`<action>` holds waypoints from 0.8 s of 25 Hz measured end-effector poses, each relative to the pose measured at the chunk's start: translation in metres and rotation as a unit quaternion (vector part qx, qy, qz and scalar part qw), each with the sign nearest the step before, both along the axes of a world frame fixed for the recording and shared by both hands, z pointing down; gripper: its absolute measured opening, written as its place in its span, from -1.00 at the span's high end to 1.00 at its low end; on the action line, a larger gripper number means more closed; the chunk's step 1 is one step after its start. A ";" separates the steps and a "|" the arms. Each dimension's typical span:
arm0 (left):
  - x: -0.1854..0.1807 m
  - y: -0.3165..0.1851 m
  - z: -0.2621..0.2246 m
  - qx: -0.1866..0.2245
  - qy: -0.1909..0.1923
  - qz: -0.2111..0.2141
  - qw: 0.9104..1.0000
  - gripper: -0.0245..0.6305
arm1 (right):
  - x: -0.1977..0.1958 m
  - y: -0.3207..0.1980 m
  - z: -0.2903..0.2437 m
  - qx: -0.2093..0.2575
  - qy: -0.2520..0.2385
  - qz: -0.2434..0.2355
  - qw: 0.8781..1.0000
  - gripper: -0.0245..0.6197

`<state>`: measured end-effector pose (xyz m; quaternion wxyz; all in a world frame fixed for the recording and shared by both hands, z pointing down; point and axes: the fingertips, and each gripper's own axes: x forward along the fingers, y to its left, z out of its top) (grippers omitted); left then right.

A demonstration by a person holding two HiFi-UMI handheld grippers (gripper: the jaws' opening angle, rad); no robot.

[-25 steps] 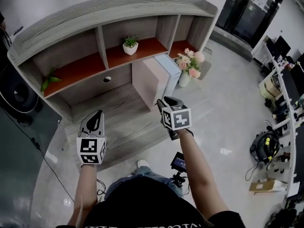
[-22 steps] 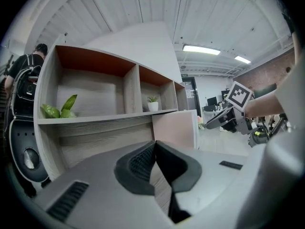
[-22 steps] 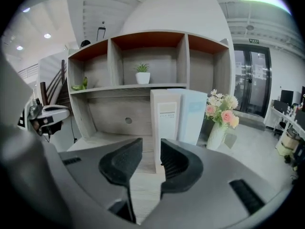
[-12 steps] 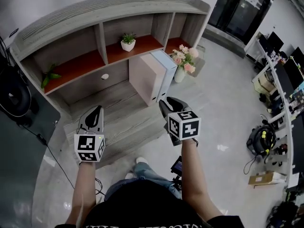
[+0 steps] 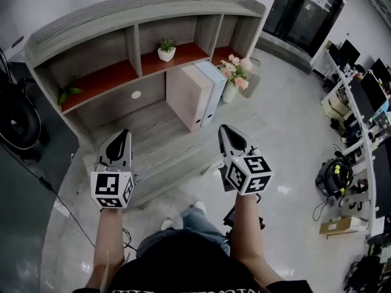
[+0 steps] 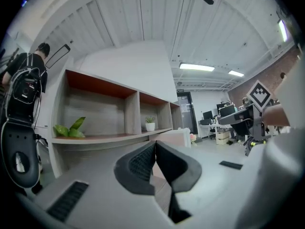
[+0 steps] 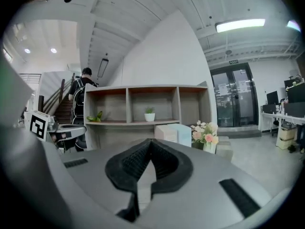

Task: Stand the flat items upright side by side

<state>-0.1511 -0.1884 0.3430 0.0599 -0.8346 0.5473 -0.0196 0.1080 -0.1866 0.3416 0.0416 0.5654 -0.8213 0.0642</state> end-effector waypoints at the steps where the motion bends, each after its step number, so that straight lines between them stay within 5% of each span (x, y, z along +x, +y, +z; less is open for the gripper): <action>1: -0.001 0.002 -0.002 0.003 0.001 -0.004 1.000 0.89 | 0.003 0.002 -0.005 0.015 -0.007 -0.001 1.000 0.88; 9: 0.006 0.002 -0.013 0.016 -0.003 -0.063 0.998 0.89 | 0.042 -0.007 -0.022 0.068 0.001 -0.004 0.998 0.88; 20: 0.076 0.011 -0.042 0.048 -0.010 -0.133 0.990 0.89 | 0.091 -0.033 -0.035 0.101 0.046 -0.077 0.991 0.88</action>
